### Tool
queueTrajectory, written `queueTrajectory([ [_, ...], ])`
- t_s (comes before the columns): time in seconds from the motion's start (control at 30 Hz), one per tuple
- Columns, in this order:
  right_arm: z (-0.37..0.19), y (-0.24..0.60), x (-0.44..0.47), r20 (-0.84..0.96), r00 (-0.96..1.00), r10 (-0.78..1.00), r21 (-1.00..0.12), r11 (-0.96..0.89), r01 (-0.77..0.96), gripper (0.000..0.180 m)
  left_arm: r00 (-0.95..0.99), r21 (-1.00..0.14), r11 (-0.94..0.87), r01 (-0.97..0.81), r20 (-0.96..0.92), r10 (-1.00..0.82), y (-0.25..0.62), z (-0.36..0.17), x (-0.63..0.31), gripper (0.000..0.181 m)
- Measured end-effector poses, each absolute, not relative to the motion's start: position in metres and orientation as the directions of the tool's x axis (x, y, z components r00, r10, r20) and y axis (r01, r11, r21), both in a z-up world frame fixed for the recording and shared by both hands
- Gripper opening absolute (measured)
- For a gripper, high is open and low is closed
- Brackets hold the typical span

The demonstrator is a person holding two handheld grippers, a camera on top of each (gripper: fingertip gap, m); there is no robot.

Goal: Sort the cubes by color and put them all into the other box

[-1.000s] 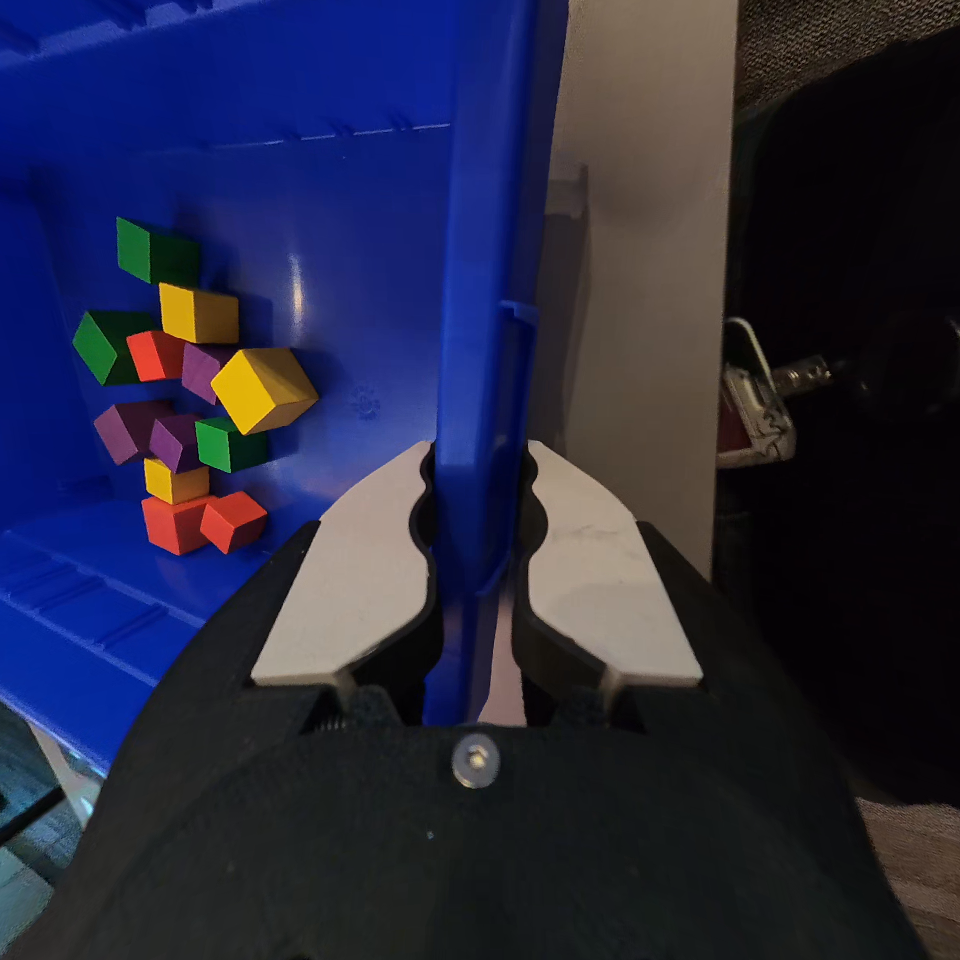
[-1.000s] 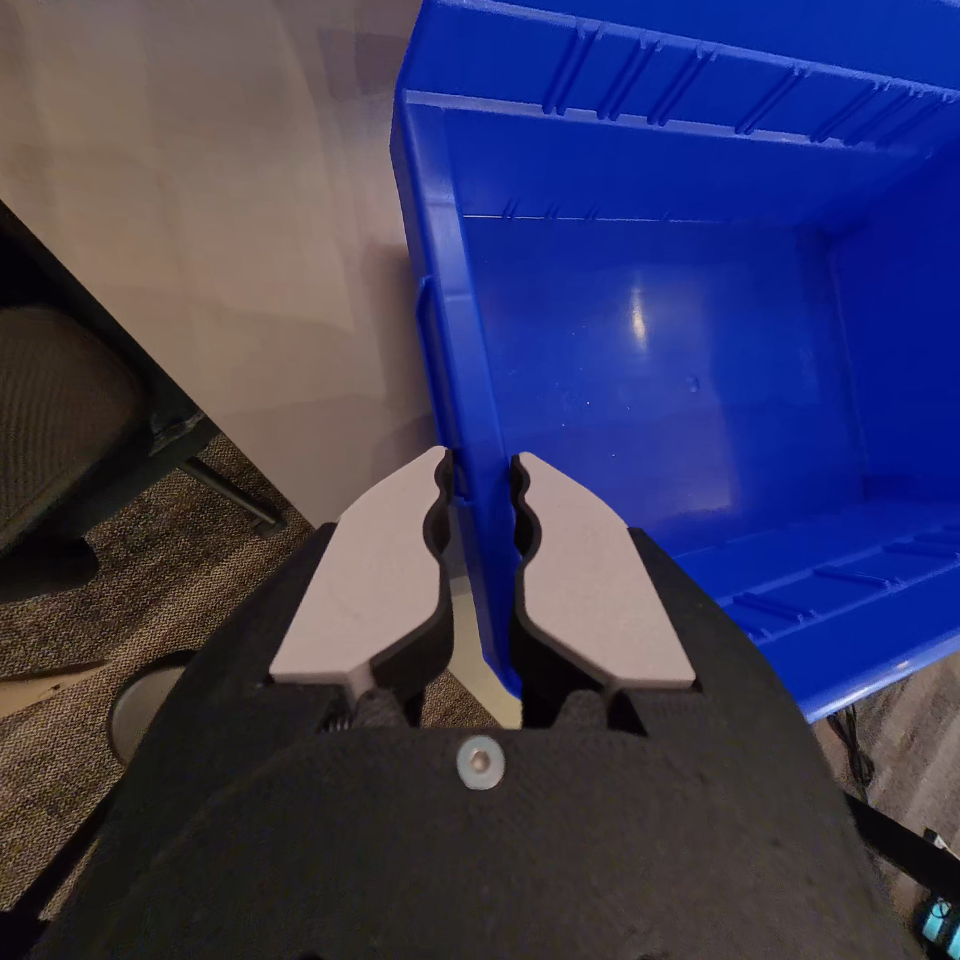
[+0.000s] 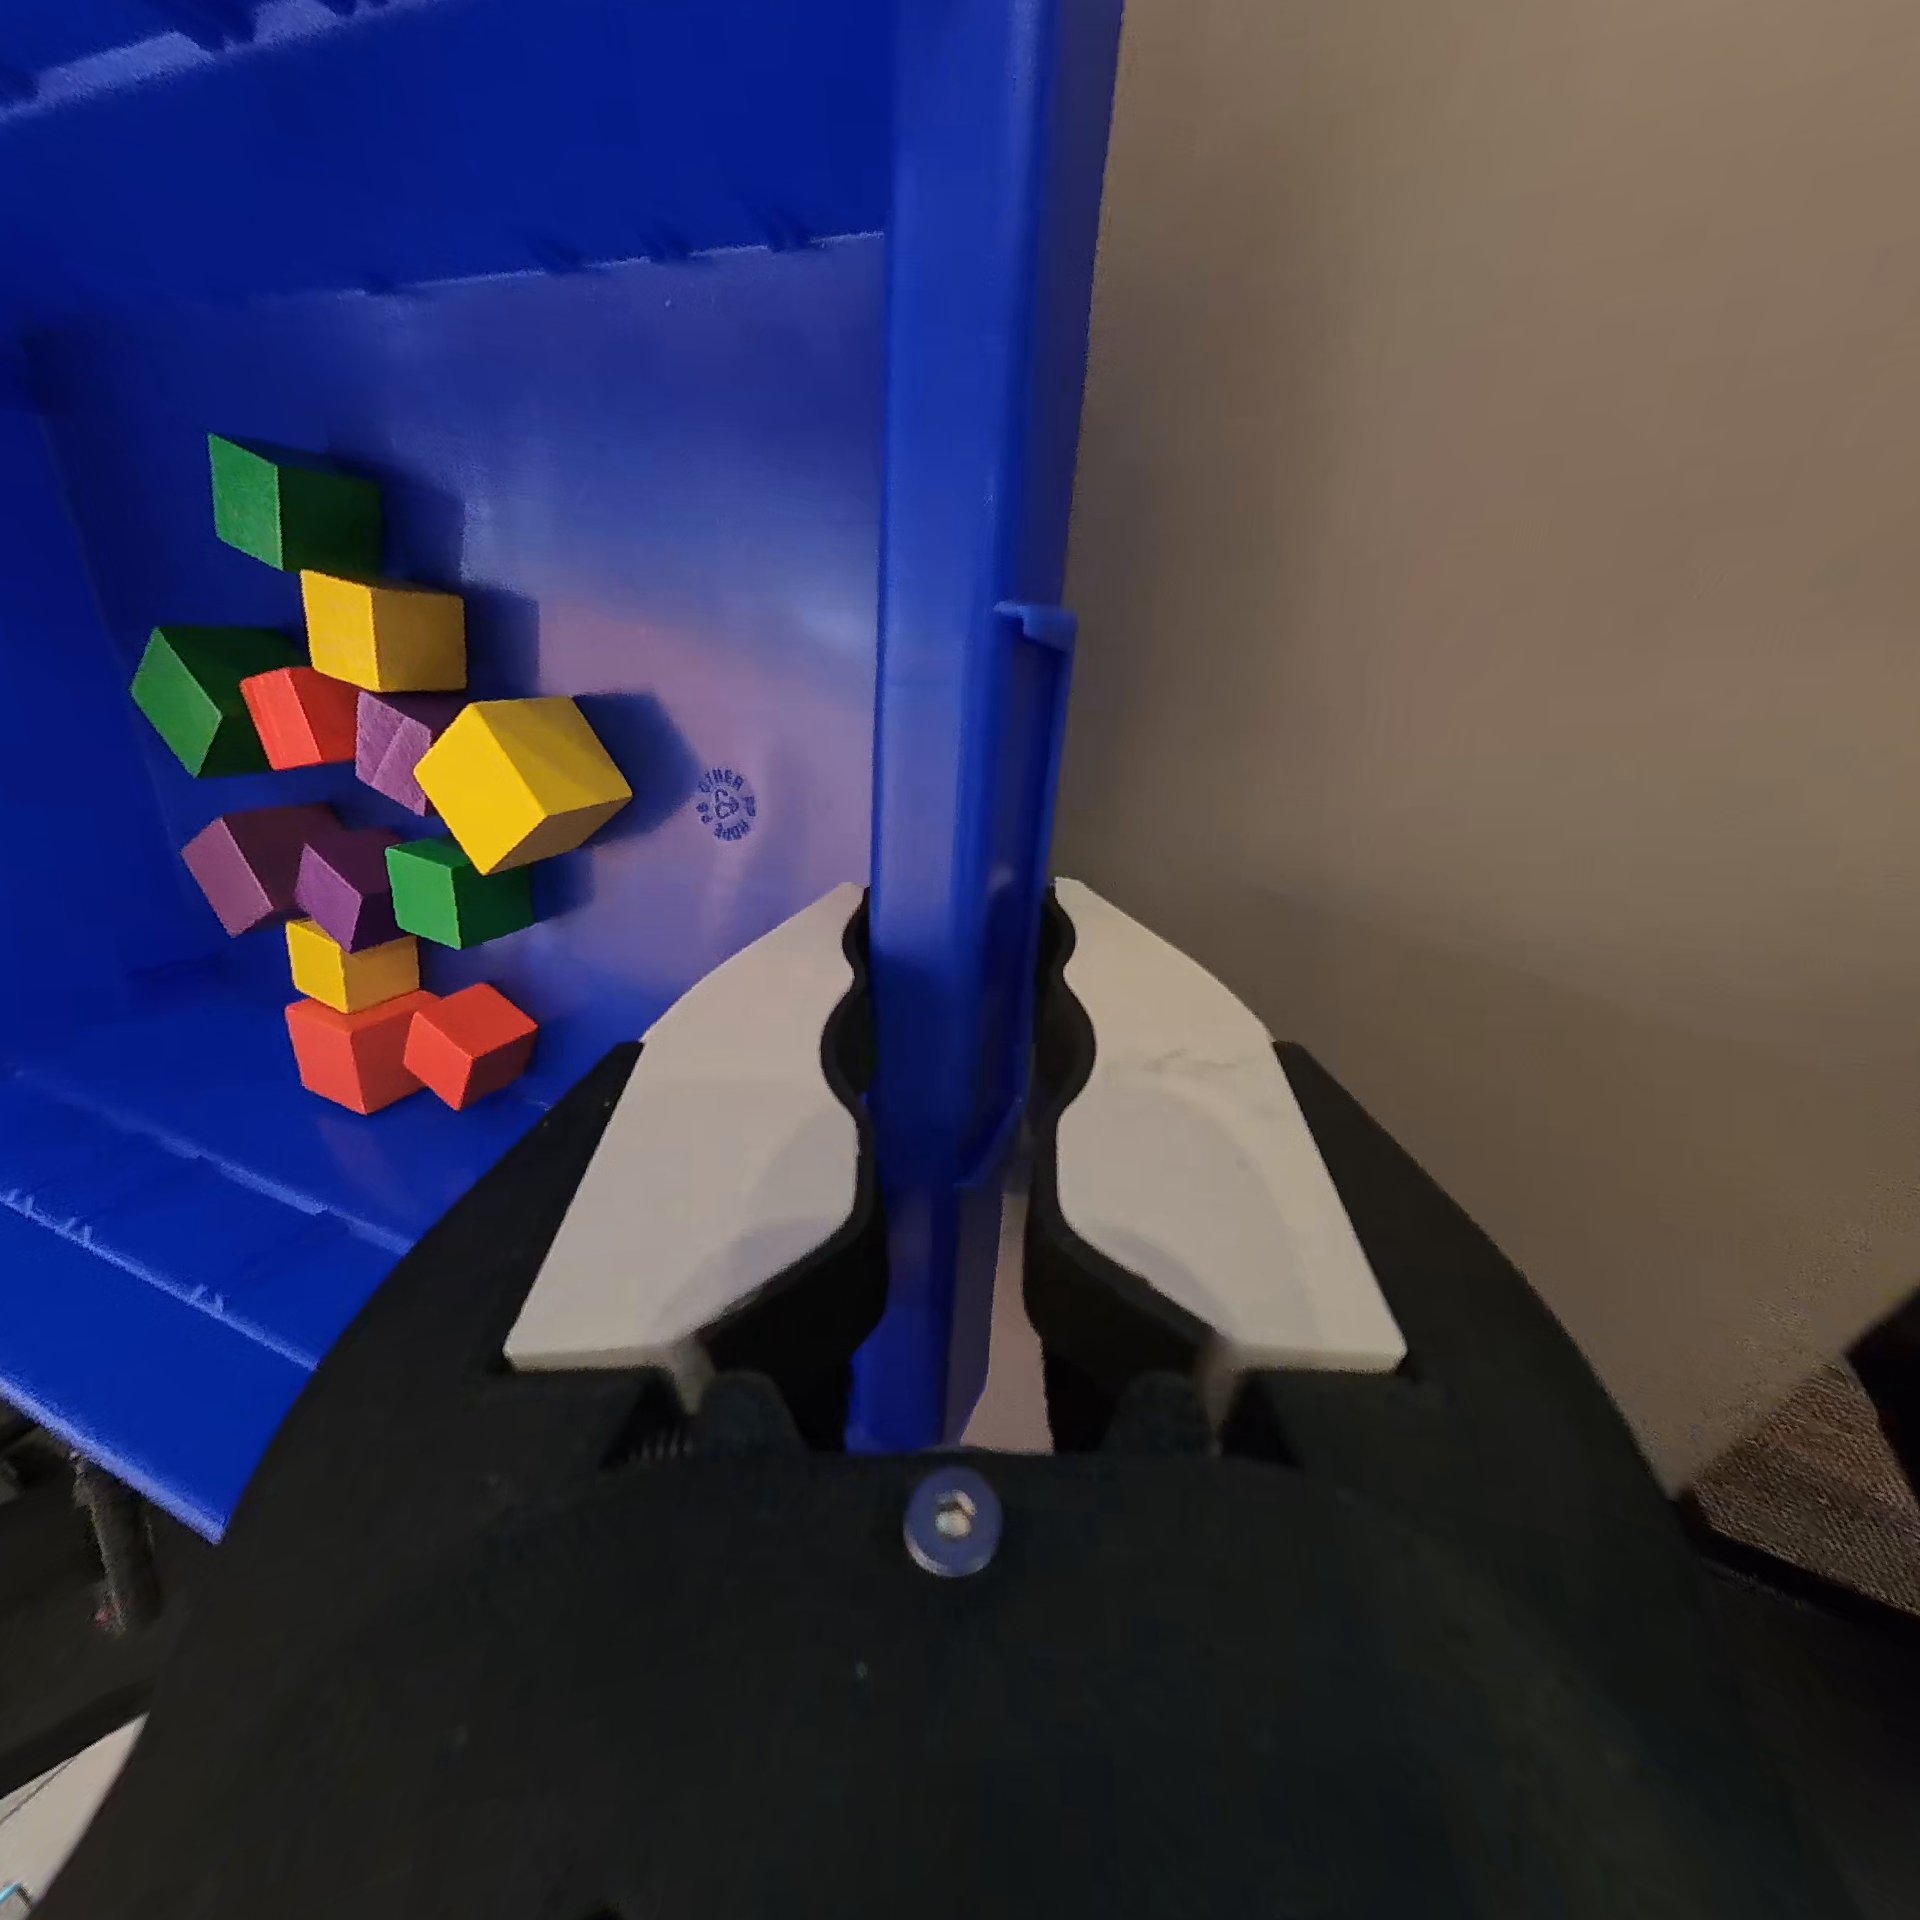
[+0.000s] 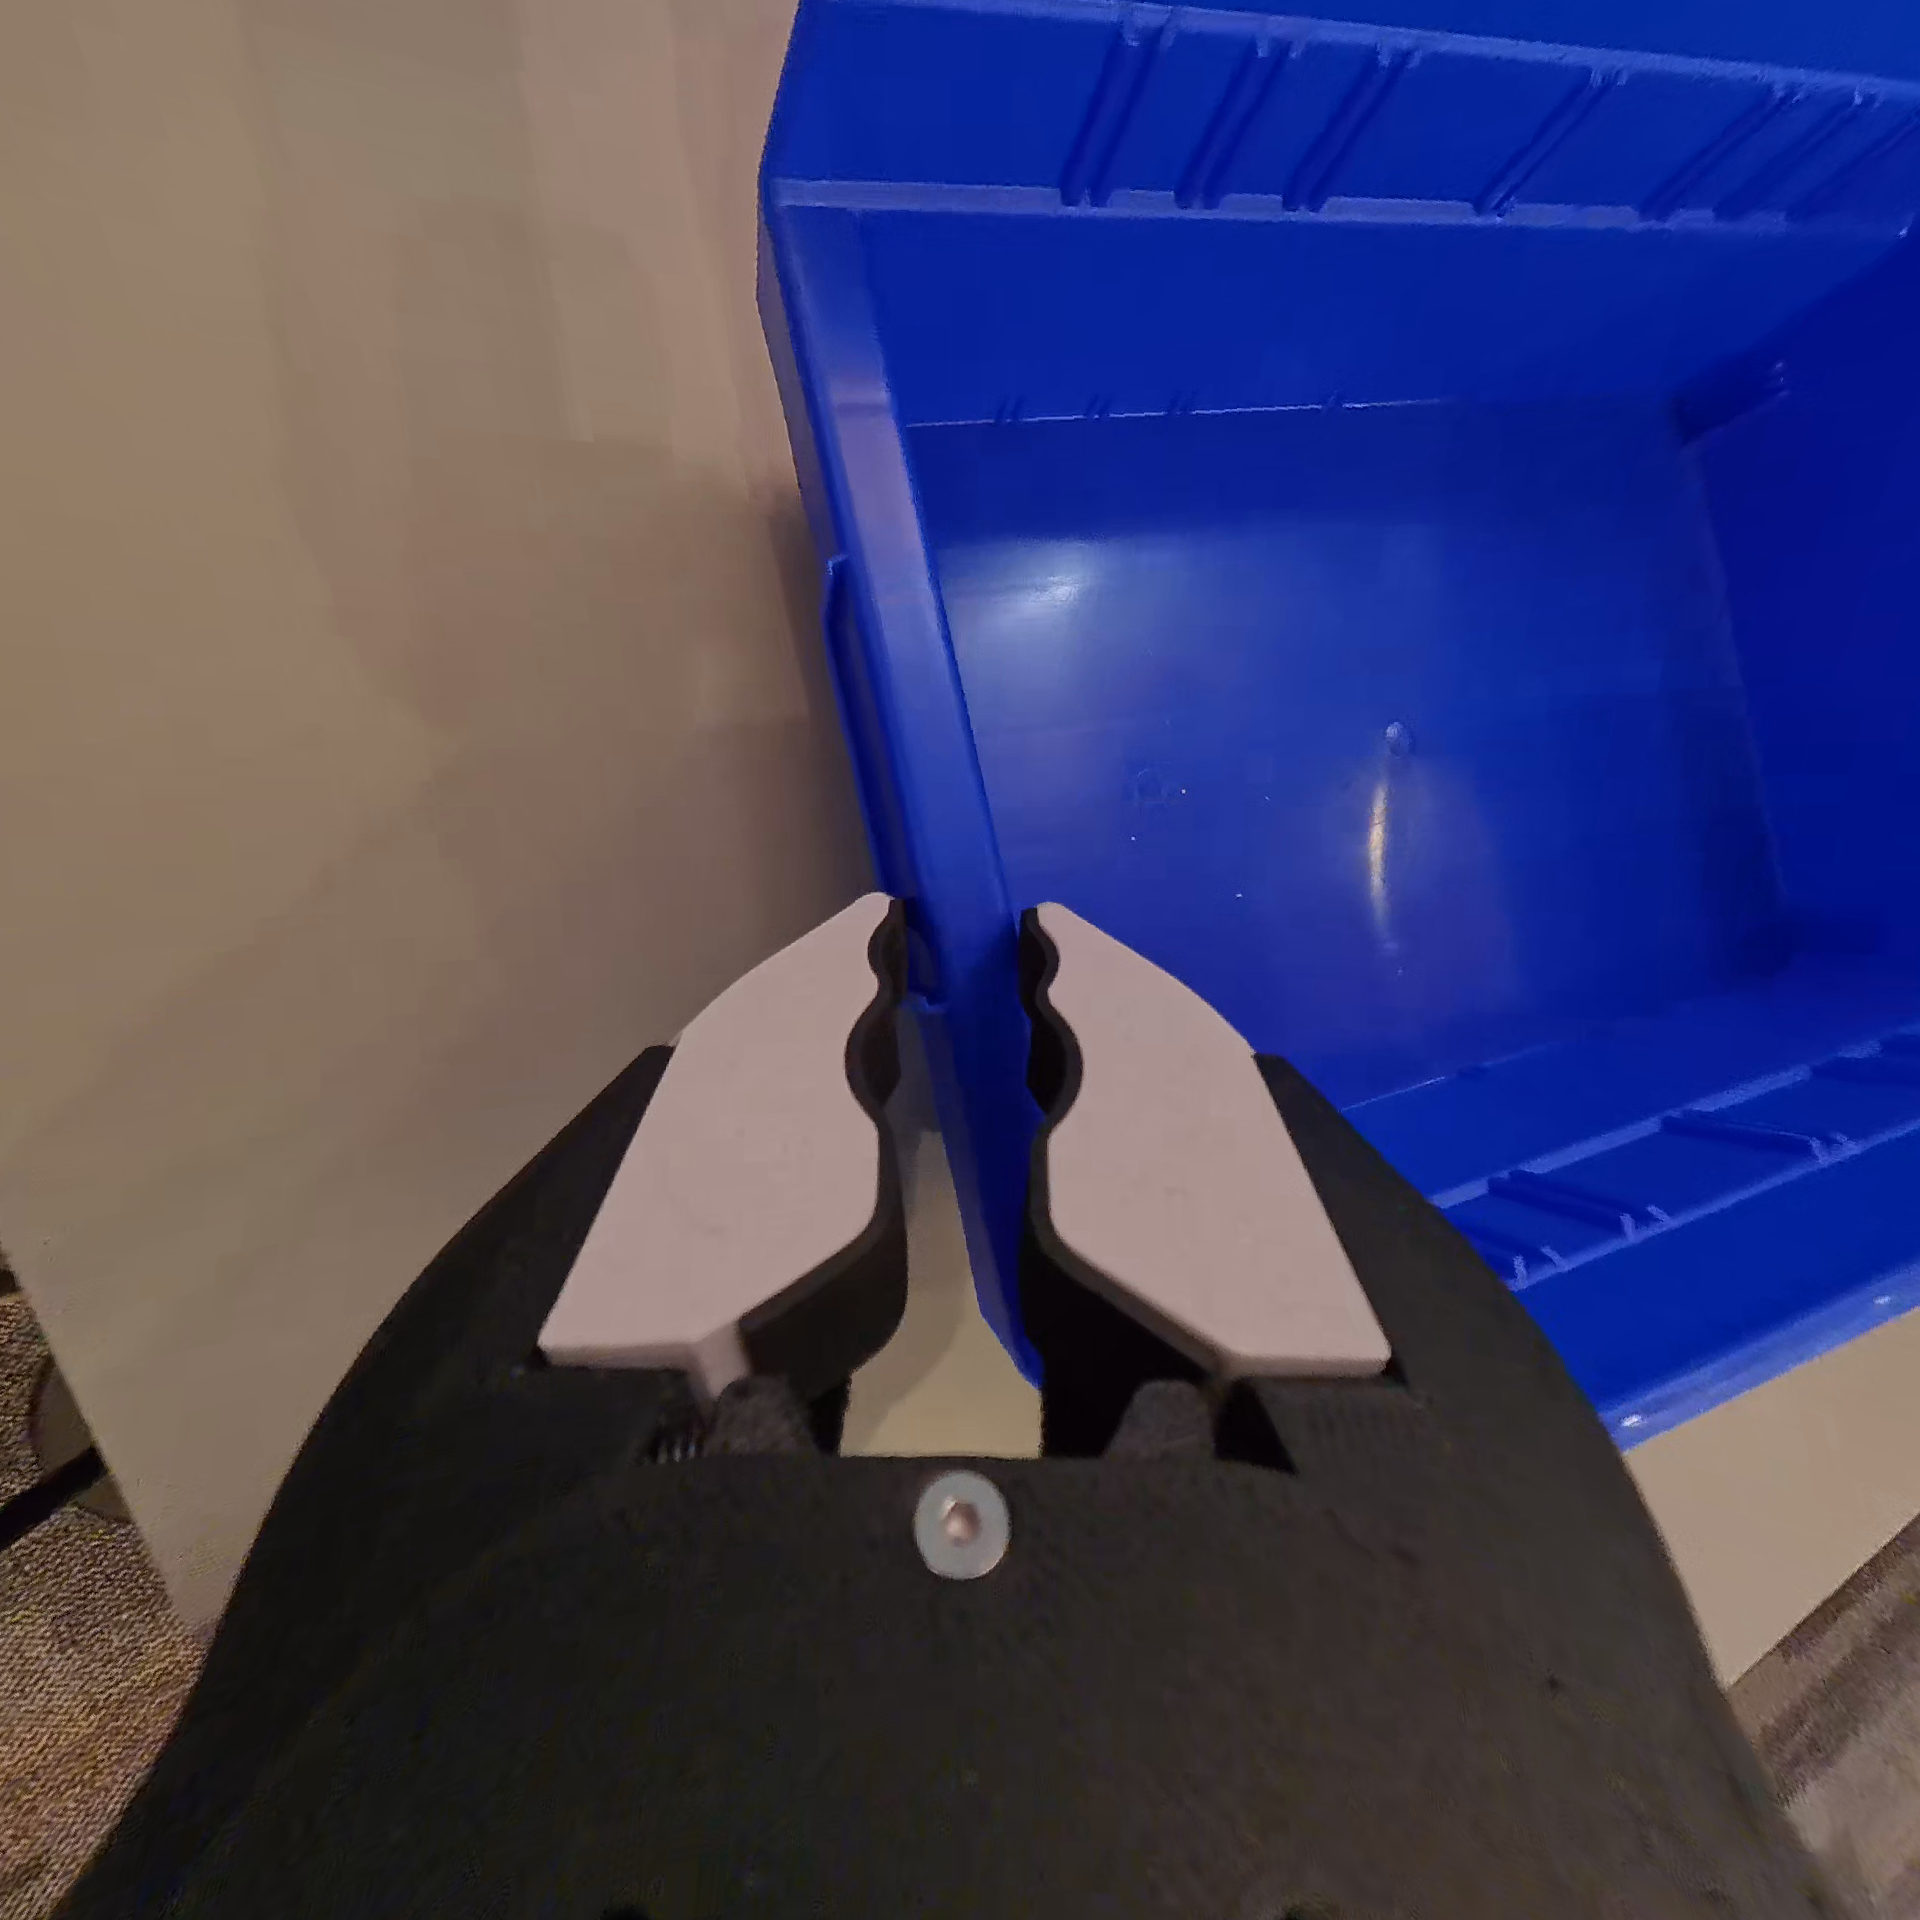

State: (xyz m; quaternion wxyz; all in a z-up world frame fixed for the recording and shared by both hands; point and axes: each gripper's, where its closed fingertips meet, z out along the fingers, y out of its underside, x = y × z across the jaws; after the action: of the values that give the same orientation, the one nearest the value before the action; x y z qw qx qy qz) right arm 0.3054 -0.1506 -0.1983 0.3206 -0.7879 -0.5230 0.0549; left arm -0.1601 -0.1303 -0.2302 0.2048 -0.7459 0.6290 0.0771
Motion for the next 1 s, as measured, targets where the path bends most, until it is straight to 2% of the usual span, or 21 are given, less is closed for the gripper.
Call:
queueTrajectory([
  [0.03, -0.198, -0.146, 0.306, 0.245, 0.443, 0.863, -0.563, -0.246, 0.789, 0.021, 0.204, -0.208, -0.133, -0.969, -0.373, -0.905, -0.124, -0.23, -0.166, 0.028],
  [1.0, -0.198, -0.038, 0.318, 0.188, 0.37, 0.91, -0.57, -0.206, 0.795, 0.021, 0.087, -0.173, -0.029, -0.984, -0.339, -0.937, 0.033, -0.231, -0.236, 0.027],
])
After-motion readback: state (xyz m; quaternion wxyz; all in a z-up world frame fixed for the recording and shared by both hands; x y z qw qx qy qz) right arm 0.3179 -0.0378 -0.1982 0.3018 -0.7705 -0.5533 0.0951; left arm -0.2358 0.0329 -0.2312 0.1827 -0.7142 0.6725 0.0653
